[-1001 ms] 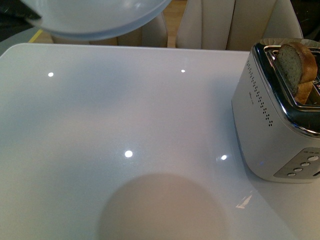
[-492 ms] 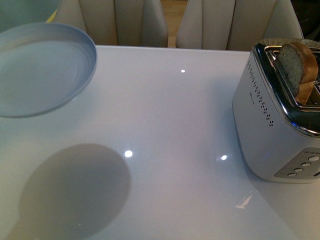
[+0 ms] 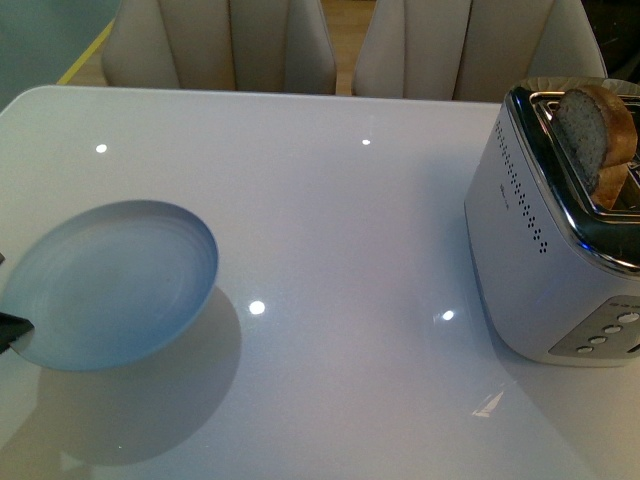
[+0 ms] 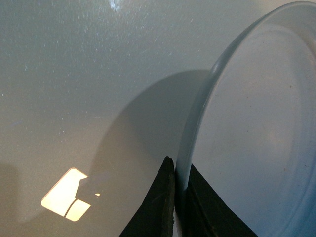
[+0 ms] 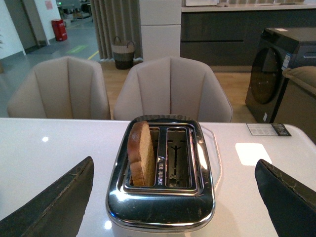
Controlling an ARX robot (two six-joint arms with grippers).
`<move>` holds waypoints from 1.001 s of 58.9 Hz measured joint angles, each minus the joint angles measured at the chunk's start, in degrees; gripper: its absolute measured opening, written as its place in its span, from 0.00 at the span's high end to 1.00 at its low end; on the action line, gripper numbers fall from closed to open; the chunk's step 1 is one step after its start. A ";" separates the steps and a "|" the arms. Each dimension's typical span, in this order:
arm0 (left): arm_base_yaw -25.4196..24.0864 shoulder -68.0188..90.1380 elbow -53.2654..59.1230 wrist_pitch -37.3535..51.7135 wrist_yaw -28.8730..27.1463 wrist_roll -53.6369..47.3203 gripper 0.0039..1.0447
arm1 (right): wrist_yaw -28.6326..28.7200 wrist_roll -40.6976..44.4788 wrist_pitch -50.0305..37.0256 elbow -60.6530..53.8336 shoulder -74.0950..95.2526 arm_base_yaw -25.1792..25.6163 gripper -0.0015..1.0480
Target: Left arm holds plate, right arm toasts bread
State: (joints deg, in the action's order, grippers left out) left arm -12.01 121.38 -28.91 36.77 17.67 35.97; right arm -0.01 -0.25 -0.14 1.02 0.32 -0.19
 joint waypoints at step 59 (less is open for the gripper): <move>2.86 12.00 -3.69 7.04 -4.22 0.92 0.55 | -0.02 0.02 0.00 0.00 0.00 0.00 0.09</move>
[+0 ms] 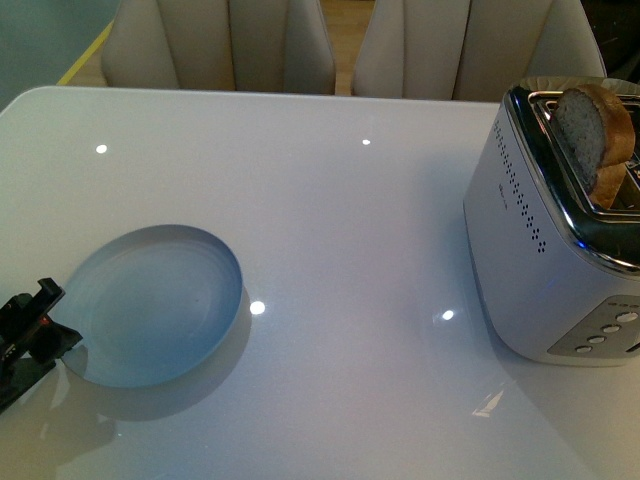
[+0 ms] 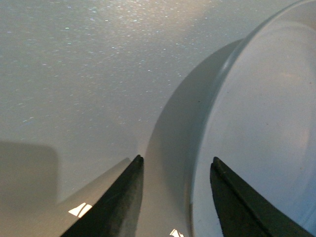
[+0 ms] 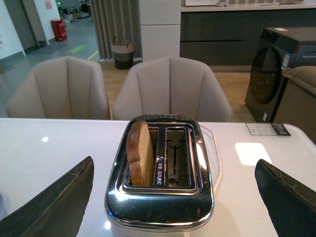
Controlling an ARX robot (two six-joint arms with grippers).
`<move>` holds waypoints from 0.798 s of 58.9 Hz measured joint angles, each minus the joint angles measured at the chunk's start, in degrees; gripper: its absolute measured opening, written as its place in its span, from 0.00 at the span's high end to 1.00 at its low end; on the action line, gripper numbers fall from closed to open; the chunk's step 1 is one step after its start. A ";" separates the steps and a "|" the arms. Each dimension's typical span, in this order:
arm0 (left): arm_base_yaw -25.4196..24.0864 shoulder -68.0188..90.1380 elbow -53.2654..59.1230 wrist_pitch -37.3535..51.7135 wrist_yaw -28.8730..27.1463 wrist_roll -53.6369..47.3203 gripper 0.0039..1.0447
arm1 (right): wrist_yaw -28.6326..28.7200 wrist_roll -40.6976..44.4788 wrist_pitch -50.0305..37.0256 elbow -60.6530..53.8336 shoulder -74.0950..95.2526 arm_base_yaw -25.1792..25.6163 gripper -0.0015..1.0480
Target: Left arm holds plate, right arm toasts bread
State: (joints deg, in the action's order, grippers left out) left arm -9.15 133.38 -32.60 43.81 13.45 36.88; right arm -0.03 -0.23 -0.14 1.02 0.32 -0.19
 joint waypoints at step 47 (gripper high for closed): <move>16.79 -58.23 7.63 -13.66 -22.38 -1.25 0.18 | 0.00 0.00 0.00 0.00 0.00 0.00 0.09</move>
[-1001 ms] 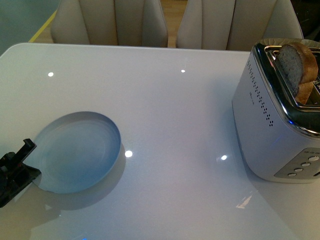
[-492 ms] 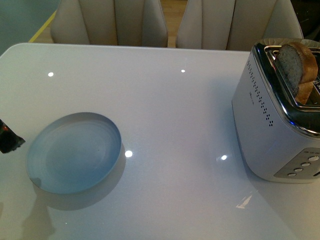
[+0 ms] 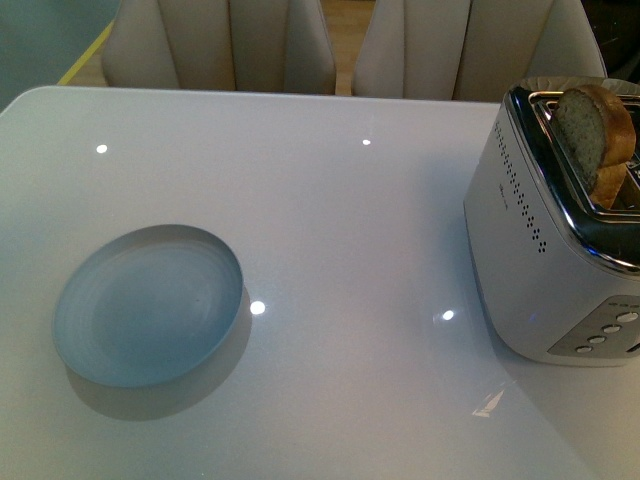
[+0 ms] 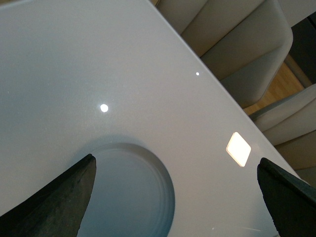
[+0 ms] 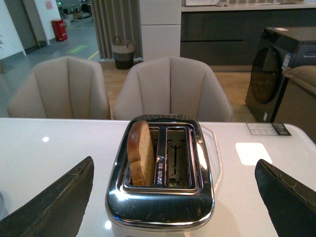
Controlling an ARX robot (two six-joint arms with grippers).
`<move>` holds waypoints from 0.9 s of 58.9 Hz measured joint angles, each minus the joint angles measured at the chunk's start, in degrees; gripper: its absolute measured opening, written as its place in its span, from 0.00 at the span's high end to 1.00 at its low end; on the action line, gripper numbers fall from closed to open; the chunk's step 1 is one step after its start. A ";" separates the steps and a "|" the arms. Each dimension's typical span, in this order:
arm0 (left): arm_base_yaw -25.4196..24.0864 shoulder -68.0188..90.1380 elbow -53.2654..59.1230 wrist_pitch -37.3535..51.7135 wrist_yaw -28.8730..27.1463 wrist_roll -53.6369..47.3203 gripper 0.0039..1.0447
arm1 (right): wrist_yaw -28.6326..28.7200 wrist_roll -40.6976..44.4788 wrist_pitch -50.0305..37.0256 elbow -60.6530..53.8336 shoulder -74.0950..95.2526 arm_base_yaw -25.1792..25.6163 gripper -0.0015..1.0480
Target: Left arm holds plate, right arm toasts bread
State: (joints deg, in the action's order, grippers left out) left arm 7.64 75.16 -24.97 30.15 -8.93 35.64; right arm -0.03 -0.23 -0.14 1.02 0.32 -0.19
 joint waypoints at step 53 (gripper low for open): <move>-7.45 -37.27 24.22 6.49 8.92 -34.84 0.97 | 0.04 0.00 0.00 0.00 -0.04 0.00 0.09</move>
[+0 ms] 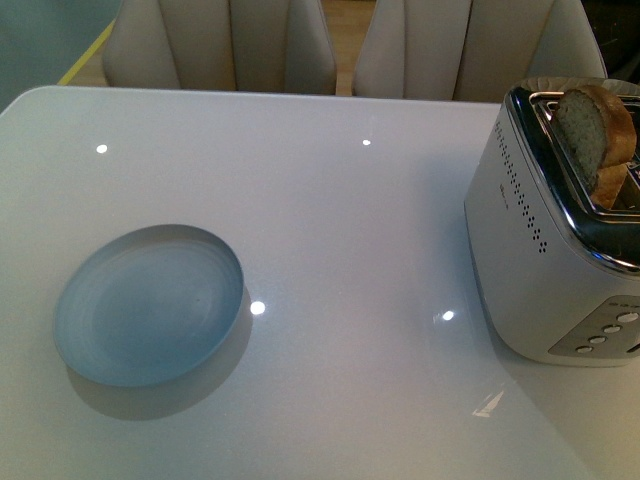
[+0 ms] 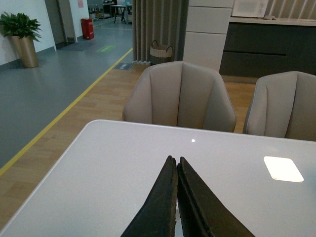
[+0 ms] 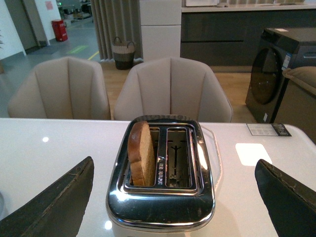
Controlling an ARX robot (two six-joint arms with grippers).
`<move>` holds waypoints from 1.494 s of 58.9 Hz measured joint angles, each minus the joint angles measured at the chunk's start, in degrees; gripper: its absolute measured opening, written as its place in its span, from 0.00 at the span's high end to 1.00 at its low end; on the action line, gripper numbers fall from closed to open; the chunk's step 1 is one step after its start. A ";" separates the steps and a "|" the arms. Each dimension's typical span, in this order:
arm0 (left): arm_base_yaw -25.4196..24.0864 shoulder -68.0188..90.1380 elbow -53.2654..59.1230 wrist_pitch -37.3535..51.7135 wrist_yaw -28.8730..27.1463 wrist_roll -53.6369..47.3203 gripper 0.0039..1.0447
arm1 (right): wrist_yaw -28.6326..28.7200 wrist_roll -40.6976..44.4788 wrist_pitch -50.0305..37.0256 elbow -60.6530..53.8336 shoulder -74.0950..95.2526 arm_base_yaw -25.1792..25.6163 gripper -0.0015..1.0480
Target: Left arm holds plate, right arm toasts bread
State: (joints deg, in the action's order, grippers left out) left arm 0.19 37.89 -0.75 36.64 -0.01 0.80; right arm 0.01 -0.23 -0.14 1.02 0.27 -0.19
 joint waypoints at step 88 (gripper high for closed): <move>0.00 -37.53 0.00 -36.57 0.02 -0.15 0.97 | -0.02 -0.02 0.02 0.00 0.00 0.00 0.09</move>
State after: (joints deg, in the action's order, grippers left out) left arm 0.19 0.36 -0.75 0.08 0.01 0.64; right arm -0.01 -0.25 -0.12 1.02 0.27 -0.19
